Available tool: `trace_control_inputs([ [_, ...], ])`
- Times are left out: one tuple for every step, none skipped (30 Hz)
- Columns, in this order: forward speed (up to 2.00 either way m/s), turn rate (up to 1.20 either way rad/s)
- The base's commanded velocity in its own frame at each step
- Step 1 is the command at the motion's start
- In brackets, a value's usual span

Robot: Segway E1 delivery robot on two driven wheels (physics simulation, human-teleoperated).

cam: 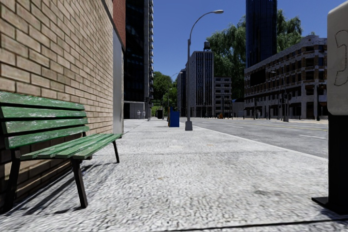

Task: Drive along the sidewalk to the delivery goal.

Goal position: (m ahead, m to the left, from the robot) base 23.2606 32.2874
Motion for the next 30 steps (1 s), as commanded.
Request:
trace_control_inputs([
  [2.00,0.00],
  [2.00,0.00],
  [2.00,0.00],
  [2.00,0.00],
  [2.00,0.00],
  [2.00,0.00],
  [2.00,0.00],
  [2.00,0.00],
  [2.00,0.00],
  [2.00,0.00],
  [2.00,0.00],
  [2.00,0.00],
  [2.00,0.00],
  [2.00,0.00],
  [2.00,0.00],
  [2.00,0.00],
  [2.00,0.00],
  [2.00,0.00],
  [2.00,0.00],
  [2.00,0.00],
  [2.00,0.00],
  [2.00,0.00],
  [2.00,0.00],
  [2.00,0.00],
  [2.00,0.00],
  [2.00,0.00],
  [2.00,0.00],
  [2.00,0.00],
  [2.00,0.00],
  [2.00,0.00],
])
